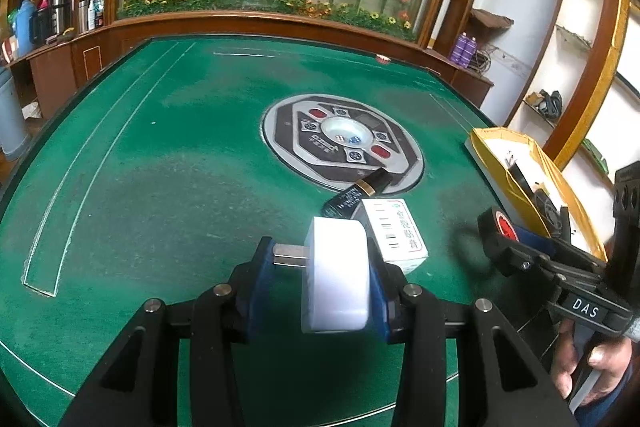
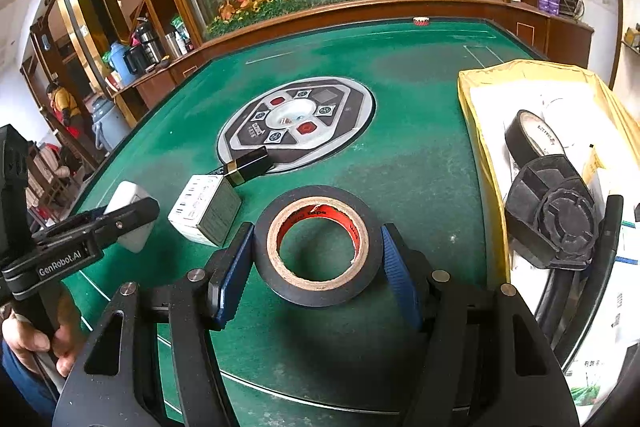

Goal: Organize rigid objects
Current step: 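Hold the charger with the left tool while the right tool grasps the black tape roll, then carry the charger with the left tool while the right tool carries the tape roll to the tray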

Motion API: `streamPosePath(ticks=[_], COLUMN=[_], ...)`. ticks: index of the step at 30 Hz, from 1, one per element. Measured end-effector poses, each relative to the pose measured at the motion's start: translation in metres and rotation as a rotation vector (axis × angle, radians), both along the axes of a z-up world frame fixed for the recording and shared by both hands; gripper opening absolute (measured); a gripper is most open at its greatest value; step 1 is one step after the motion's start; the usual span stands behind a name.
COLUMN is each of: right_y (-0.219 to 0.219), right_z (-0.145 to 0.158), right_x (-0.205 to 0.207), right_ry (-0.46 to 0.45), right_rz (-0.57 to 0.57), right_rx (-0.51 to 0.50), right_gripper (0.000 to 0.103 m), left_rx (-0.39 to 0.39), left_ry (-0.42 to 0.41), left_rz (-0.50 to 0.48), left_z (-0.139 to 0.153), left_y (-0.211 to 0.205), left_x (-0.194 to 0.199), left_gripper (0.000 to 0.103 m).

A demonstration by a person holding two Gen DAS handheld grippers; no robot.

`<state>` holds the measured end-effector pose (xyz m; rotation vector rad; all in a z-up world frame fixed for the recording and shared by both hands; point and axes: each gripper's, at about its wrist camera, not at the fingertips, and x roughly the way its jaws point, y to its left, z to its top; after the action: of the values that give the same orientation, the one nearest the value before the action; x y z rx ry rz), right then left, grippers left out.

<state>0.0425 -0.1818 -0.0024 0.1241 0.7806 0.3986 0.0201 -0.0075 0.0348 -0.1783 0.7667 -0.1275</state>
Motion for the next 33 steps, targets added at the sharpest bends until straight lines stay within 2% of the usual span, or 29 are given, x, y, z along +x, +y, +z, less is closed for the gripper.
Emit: streamPosePath(ticks=[12, 23, 29, 33], right_y=[-0.002, -0.003, -0.006, -0.012], right_z=[0.000, -0.002, 0.004, 0.012], right_x=[0.001, 0.003, -0.004, -0.011], right_ry=[0.009, 0.028, -0.007, -0.038], right_rz=[0.002, 0.011, -0.002, -0.017], right_rx=[0.013, 0.042, 0.059, 0.086], right_gripper=[0.063, 0.063, 0.063, 0.063], left_rx=[-0.013, 0.004, 0.001, -0.045], left_ry=[0.015, -0.025, -0.048, -0.019], left_rz=[-0.037, -0.066, -0.059, -0.039], left_z=[-0.001, 0.005, 0.008, 0.009], left_y=[-0.005, -0.012, -0.013, -0.011], left_x=[-0.002, -0.008, -0.011, -0.013], left_gripper=[0.043, 0.043, 0.043, 0.043])
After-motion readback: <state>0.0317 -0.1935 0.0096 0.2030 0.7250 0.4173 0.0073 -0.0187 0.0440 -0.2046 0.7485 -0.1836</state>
